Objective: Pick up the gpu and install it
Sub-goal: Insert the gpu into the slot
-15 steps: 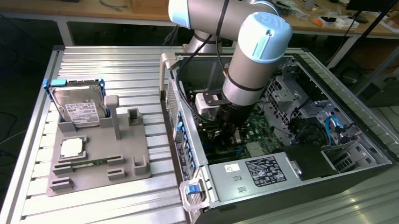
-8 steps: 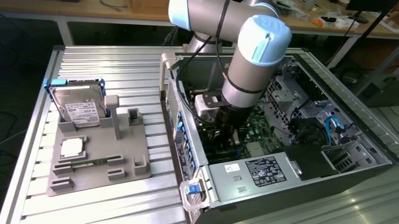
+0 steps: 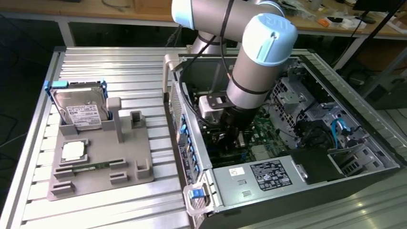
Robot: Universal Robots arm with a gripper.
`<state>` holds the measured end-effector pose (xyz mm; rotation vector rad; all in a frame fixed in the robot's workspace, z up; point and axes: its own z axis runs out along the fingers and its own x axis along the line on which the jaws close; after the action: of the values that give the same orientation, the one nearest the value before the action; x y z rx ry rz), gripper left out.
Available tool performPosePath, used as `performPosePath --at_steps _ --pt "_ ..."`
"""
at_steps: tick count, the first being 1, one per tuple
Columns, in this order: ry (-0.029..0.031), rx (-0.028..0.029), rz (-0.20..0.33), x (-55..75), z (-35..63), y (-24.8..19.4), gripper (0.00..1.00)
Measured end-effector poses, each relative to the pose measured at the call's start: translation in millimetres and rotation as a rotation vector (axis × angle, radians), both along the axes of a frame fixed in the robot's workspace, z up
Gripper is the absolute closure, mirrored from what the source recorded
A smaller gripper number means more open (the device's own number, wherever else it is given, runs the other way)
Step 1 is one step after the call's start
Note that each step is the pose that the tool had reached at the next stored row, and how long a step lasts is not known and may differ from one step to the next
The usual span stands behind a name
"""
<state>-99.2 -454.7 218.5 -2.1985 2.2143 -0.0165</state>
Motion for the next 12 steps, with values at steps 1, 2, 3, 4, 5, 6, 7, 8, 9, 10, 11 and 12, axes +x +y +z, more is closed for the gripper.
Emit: performPosePath --at_steps 1,2,3,4,5,6,7,8,9,10,11,12 --pt "-0.0007 -0.0012 0.0 0.0 1.5 0.3 0.58" --pt "-0.0018 -0.0025 0.0 0.0 2.8 0.6 0.58" --pt "-0.003 -0.0044 0.0 0.0 4.8 1.0 0.58" --pt "-0.0046 -0.0059 0.0 0.0 6.8 1.3 0.58" --pt "-0.0061 -0.0067 0.0 0.0 8.7 1.5 0.58" --pt "-0.0075 -0.0073 0.0 0.1 10.6 1.6 0.58" --pt "-0.0091 -0.0079 0.0 0.0 12.5 1.8 0.58" --pt "-0.0108 -0.0083 0.0 0.1 14.0 1.8 0.58" --pt "-0.0124 -0.009 0.0 0.0 15.7 1.9 0.58" --pt "-0.0142 -0.0095 0.0 0.0 17.3 2.1 0.58" --pt "-0.0158 -0.0103 0.0 0.0 18.7 2.3 0.58" --pt "-0.0174 -0.0109 0.0 0.0 20.2 2.5 0.58"
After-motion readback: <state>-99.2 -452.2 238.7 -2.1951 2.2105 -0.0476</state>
